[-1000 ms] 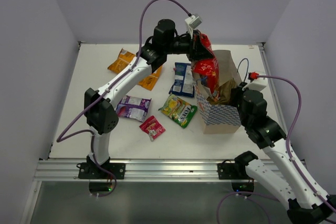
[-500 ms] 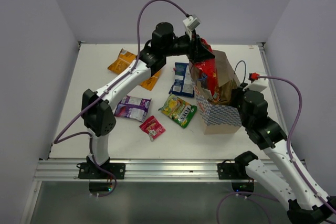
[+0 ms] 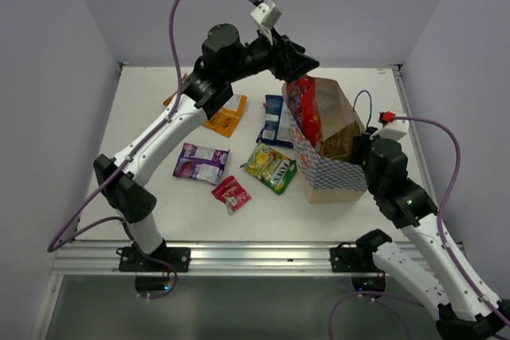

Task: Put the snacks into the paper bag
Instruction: Place the snack in the paper bag, then adjust the snack in the paper bag.

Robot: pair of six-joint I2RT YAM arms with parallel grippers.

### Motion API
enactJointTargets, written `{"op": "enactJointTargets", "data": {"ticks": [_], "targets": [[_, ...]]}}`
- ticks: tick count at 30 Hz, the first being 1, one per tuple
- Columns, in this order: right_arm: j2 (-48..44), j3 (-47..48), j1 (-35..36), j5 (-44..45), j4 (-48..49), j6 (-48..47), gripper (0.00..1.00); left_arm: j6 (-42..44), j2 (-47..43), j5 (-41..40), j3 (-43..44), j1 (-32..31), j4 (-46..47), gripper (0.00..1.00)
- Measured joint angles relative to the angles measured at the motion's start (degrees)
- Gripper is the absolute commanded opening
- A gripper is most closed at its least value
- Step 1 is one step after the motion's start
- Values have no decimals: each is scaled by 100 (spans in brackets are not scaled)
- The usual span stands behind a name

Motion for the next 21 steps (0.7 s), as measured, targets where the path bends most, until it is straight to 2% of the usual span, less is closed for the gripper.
{"op": "enactJointTargets", "data": {"ticks": [4, 11, 21], "targets": [[37, 57, 0, 68, -114, 55, 0, 9, -420, -883, -11, -31, -564, 74], [223, 404, 0, 98, -573, 168, 0, 15, -623, -2328, -131, -50, -1687, 70], [262, 570, 0, 83, -780, 247, 0, 9, 566, -2802, -11, -22, -2627, 56]]}}
